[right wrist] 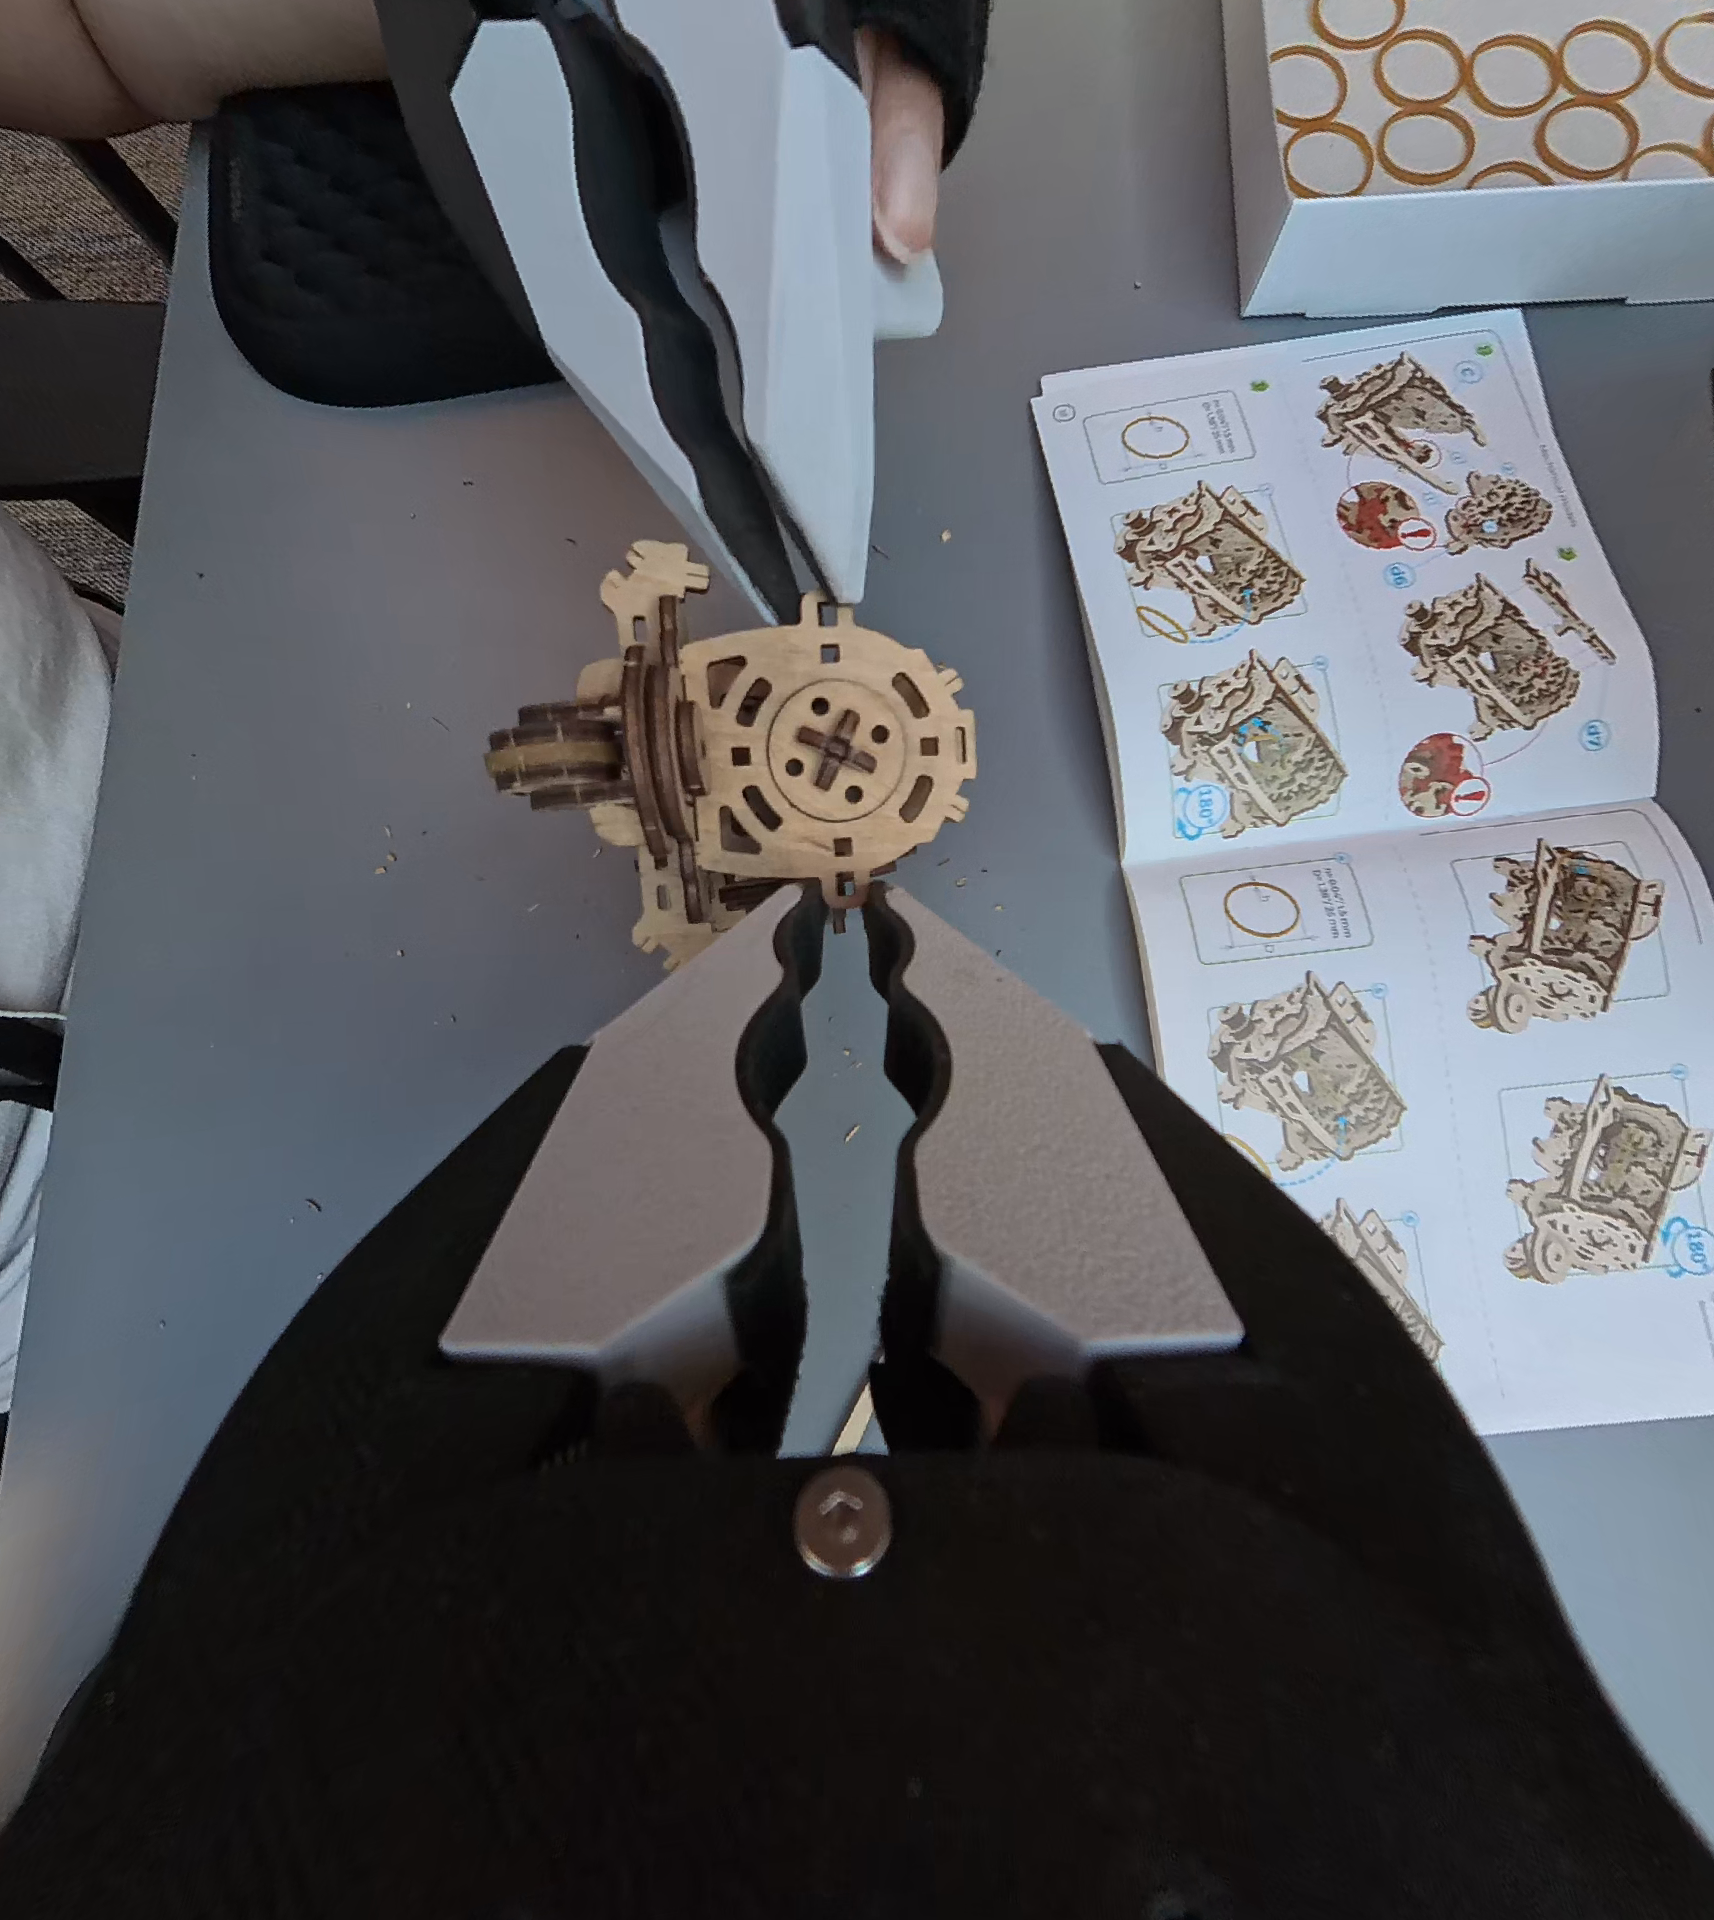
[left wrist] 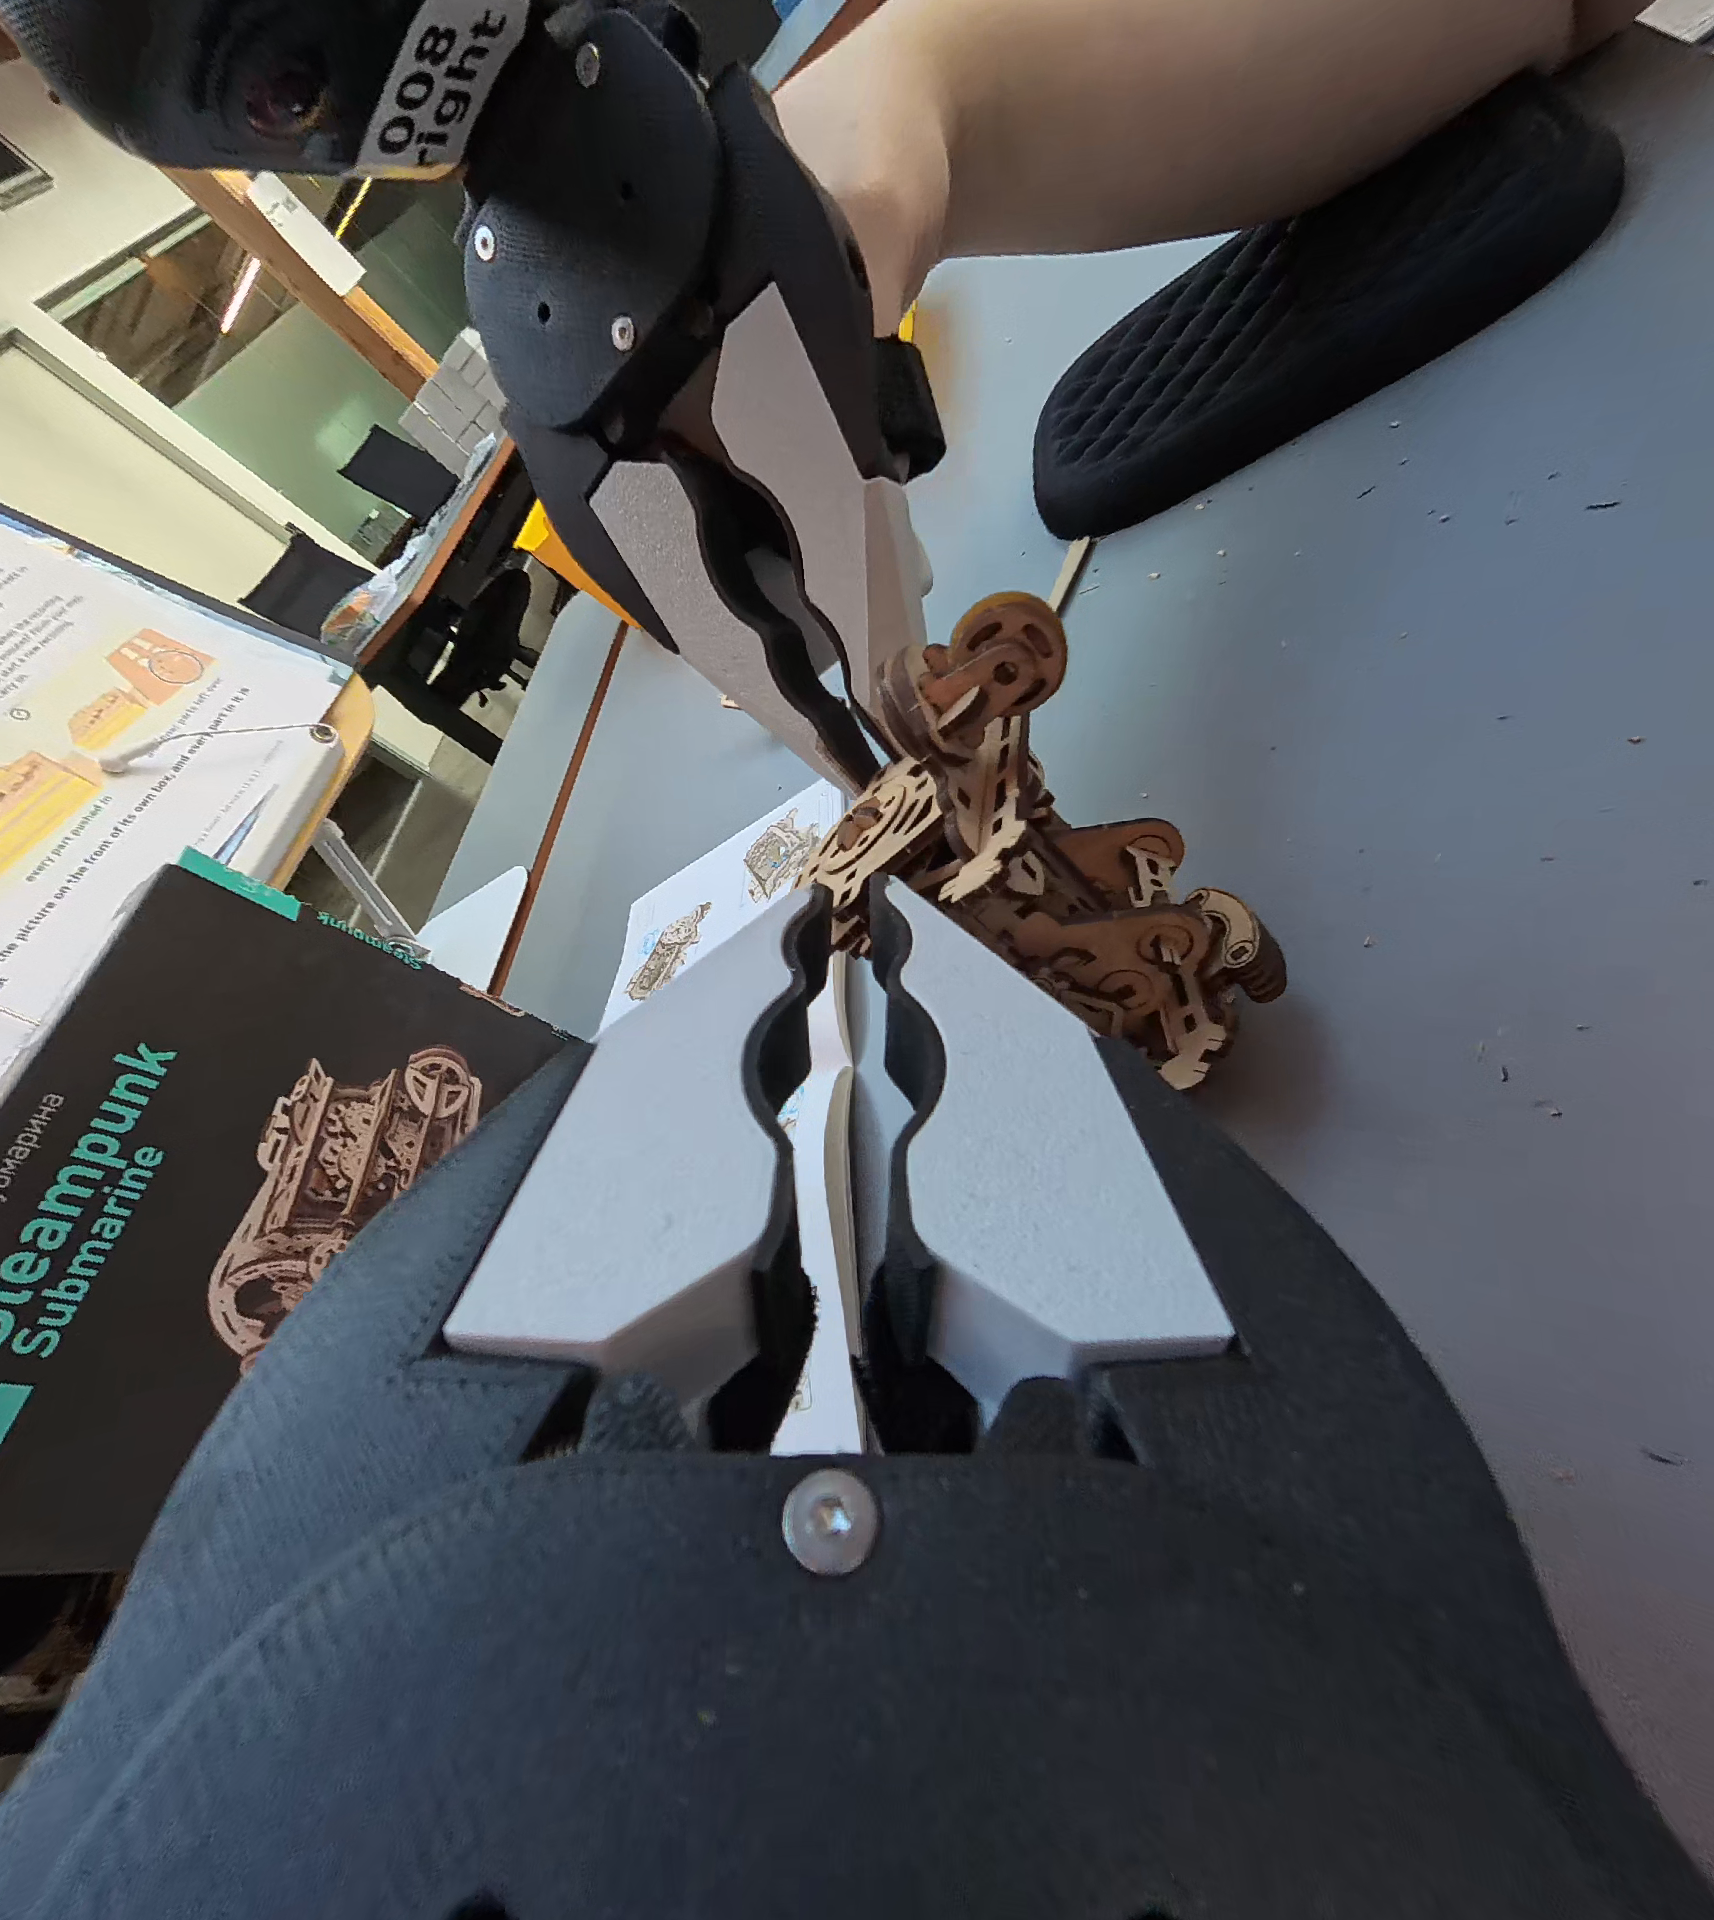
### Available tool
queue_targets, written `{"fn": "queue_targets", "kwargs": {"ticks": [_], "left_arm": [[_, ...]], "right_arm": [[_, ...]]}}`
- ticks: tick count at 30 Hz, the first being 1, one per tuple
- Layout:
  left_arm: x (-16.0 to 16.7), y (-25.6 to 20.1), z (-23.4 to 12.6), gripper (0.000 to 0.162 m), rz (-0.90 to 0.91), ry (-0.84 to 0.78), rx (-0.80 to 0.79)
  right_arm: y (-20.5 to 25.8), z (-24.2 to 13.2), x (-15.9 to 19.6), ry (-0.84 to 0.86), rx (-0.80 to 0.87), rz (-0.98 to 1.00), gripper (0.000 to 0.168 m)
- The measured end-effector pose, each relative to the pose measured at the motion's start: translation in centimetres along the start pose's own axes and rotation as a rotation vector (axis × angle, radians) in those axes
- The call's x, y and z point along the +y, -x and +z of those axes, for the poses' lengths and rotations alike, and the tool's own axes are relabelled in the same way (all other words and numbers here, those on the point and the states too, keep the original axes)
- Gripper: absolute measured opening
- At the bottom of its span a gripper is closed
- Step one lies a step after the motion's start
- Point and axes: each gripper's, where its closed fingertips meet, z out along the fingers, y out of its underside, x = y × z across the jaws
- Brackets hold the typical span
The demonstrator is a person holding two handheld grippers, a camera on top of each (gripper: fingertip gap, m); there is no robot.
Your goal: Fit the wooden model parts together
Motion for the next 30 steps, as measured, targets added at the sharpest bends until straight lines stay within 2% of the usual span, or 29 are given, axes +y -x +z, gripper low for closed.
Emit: {"fn": "queue_targets", "kwargs": {"ticks": [15, 21, 26, 30], "left_arm": [[0.0, -0.2, -0.2, 0.004, 0.028, -0.022, -0.036], [0.0, -0.2, -0.2, 0.004, 0.028, -0.024, -0.038], [0.0, -0.2, -0.2, 0.004, 0.027, -0.026, -0.037], [-0.1, -0.3, -0.3, 0.004, 0.024, -0.029, -0.035]], "right_arm": [[-0.1, 0.3, -0.1, -0.044, -0.011, -0.024, 0.009], [-0.2, -0.6, -0.3, -0.073, -0.019, -0.033, 0.017], [-1.1, -2.1, -0.5, -0.195, 0.041, -0.207, 0.024], [-0.4, -2.0, -0.3, -0.287, -0.135, -0.052, 0.020]]}}
